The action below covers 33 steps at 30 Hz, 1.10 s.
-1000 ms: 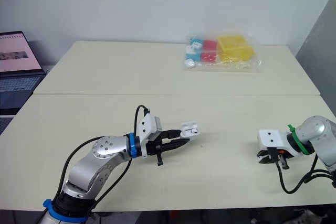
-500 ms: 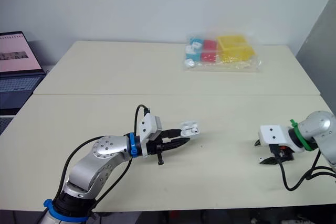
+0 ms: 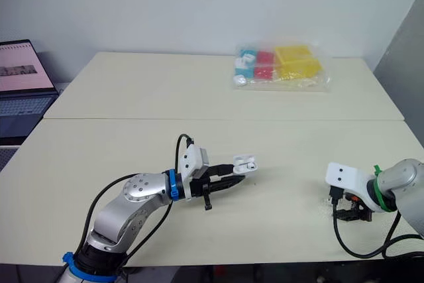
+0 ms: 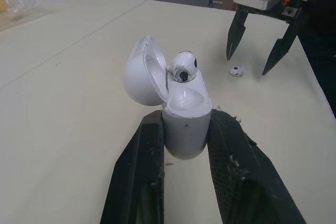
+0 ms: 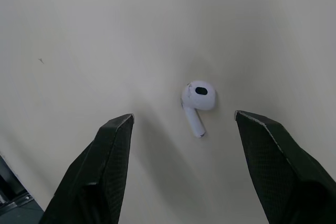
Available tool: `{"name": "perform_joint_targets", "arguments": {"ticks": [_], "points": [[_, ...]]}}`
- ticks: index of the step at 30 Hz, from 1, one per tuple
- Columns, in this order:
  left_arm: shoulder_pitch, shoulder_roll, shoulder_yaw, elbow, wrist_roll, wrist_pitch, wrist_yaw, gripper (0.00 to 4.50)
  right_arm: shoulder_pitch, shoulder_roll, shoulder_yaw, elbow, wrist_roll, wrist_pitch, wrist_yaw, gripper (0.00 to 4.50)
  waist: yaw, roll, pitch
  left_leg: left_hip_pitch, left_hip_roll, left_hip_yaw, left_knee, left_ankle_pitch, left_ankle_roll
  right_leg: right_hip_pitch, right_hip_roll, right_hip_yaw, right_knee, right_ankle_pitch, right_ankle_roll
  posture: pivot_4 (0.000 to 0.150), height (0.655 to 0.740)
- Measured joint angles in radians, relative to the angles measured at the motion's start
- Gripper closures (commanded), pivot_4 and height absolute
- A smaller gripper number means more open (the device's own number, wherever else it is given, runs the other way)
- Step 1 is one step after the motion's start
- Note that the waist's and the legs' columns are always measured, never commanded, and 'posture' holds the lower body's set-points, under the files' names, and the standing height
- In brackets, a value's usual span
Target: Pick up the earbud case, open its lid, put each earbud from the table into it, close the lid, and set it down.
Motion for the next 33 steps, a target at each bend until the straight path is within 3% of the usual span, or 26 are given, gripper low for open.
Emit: {"name": "perform_joint_targets", "arguments": {"ticks": [8, 17, 21, 26, 33], "points": [[-0.001, -0.022, -0.02, 0.015, 0.008, -0.021, 0.001, 3.72, -0.134, 0.022, 0.125, 0.036, -0.014, 0.013, -0.003, 1.3, 0.0, 0.0, 0.0, -0.001, 0.0, -0.001, 0.0, 0.0, 0.0, 0.0, 0.001, -0.001, -0.001, 0.0, 0.0, 0.15, 0.7387], [-0.001, -0.024, -0.022, 0.023, 0.018, -0.033, 0.009, 3.72, -0.175, 0.028, 0.192, 0.085, -0.048, -0.037, 0.003, 1.3, 0.0, 0.0, 0.0, -0.001, 0.0, -0.001, 0.0, 0.0, 0.0, 0.0, 0.001, -0.001, 0.0, 0.0, 0.0, 0.15, 0.7387], [-0.001, -0.024, -0.023, 0.023, 0.018, -0.033, 0.012, 3.72, -0.176, 0.028, 0.197, 0.091, -0.051, -0.053, 0.012, 2.17, 0.0, 0.0, 0.0, -0.001, 0.0, -0.001, 0.001, 0.0, 0.0, 0.0, 0.0, -0.001, 0.0, 0.0, 0.0, 0.15, 0.7387], [-0.001, -0.024, -0.023, 0.023, 0.018, -0.033, 0.013, 3.72, -0.175, 0.021, 0.201, 0.09, -0.062, -0.074, 0.026, 4.03, 0.0, 0.0, 0.0, -0.001, 0.0, -0.001, 0.001, 0.0, 0.0, 0.0, 0.0, -0.001, 0.0, 0.0, 0.0, 0.15, 0.7387], [-0.001, -0.024, -0.023, 0.023, 0.018, -0.033, 0.013, 3.72, -0.173, 0.022, 0.201, 0.091, -0.07, -0.092, 0.03, 4.11, 0.0, 0.0, 0.0, -0.001, 0.0, -0.001, 0.0, 0.0, 0.0, 0.0, 0.0, -0.001, 0.0, 0.0, 0.0, 0.15, 0.7387]]}}
